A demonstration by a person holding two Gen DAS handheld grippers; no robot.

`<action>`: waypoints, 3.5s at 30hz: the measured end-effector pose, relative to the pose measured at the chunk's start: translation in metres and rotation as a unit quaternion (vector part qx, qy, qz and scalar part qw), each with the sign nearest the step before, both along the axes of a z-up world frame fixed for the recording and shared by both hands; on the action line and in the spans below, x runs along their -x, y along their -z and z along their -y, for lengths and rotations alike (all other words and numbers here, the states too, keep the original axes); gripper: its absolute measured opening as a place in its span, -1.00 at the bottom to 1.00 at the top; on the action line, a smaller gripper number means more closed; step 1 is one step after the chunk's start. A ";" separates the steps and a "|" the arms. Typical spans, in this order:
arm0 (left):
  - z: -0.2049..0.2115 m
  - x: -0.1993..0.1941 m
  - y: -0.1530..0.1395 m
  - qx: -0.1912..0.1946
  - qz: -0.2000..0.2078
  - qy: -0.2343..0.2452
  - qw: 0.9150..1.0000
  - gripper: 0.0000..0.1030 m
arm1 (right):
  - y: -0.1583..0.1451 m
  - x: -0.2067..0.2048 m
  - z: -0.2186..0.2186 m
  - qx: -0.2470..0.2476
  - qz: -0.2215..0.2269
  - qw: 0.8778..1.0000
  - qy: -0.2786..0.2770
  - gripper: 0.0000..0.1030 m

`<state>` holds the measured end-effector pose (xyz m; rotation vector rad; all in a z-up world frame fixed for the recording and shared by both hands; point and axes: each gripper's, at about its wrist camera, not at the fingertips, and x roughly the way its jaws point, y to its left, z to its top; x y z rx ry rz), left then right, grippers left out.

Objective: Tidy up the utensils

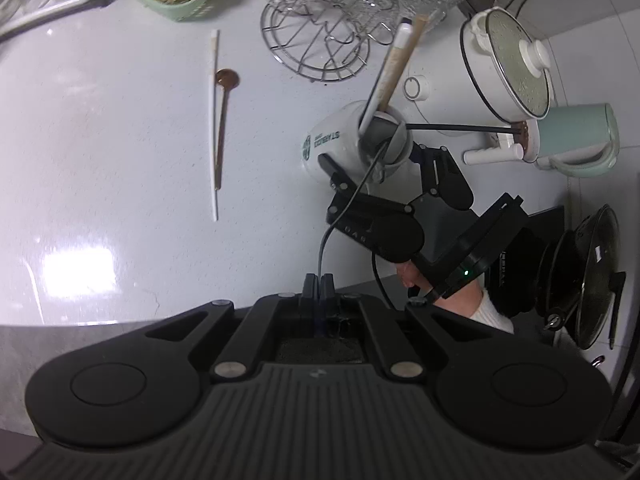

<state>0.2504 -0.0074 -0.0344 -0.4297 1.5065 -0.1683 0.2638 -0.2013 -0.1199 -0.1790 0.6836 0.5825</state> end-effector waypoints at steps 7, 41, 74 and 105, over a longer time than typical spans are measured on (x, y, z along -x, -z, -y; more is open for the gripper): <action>0.011 -0.026 0.004 -0.022 -0.005 0.010 1.000 -0.98 | 0.000 0.000 0.000 -0.002 0.001 1.000 0.000 0.76; 0.022 -0.065 0.009 -0.037 0.082 0.044 0.995 -0.04 | 0.001 0.007 -0.011 -0.004 0.007 0.999 0.049 0.76; -0.049 -0.020 0.092 -0.094 0.223 -0.014 0.970 -0.01 | 0.000 0.018 -0.037 0.007 -0.002 0.987 0.161 0.76; -0.043 -0.086 0.173 -0.062 0.228 0.027 0.971 -0.48 | -0.001 0.011 -0.040 0.015 -0.013 0.987 0.162 0.76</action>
